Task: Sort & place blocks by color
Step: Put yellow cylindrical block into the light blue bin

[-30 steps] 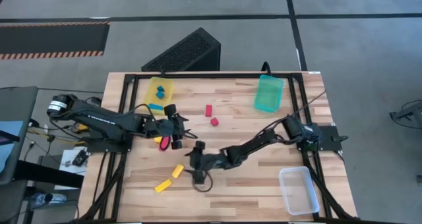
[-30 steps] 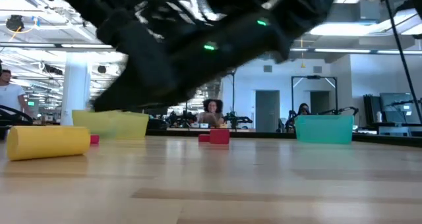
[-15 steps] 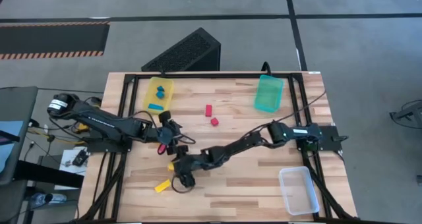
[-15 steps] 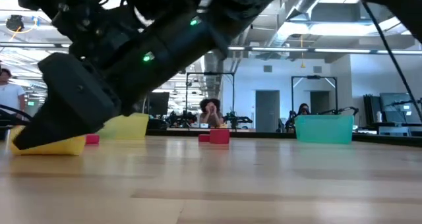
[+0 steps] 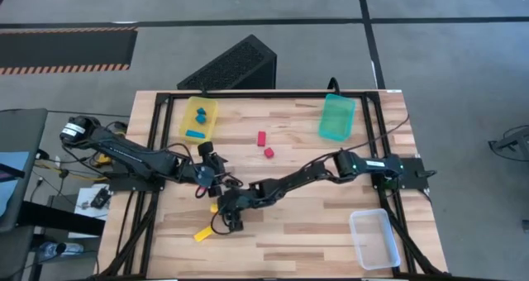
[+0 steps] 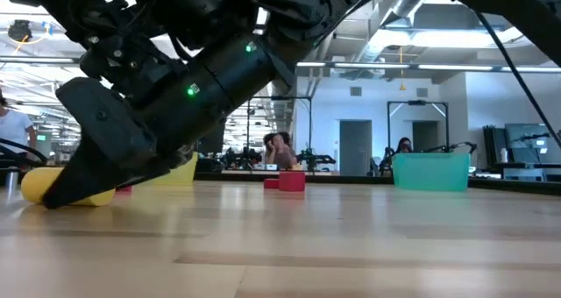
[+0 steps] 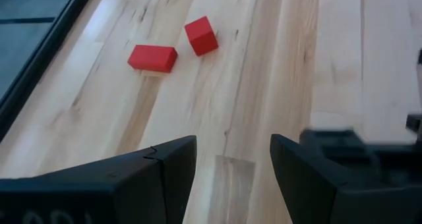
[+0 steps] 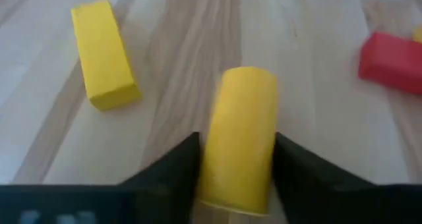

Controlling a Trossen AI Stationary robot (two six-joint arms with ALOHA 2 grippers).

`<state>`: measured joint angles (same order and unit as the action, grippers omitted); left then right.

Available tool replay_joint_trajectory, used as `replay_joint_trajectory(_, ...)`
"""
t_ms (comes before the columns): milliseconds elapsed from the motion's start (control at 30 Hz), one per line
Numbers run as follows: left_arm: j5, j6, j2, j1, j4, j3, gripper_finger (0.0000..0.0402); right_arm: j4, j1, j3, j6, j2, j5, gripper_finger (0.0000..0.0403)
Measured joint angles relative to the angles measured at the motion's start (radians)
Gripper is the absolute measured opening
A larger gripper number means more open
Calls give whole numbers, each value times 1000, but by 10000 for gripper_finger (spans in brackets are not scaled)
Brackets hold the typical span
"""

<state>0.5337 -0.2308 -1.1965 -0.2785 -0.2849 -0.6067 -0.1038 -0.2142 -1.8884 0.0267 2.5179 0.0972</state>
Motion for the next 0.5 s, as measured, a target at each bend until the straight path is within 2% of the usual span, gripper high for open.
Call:
replay_joint_trajectory(100,5,0,0,0,-13,0,184,-100,-28,-1,23,-23,70,116)
replay_joint_trajectory(267,95,-18,0,1,21,0,184,-304,-108,3,-7,-73,301,119)
replay_joint_trajectory(400,42,10,0,1,148,0,184,-470,-137,37,26,-138,469,119)
replay_joint_trajectory(500,32,54,0,1,256,-1,184,-525,-132,149,102,-233,581,119)
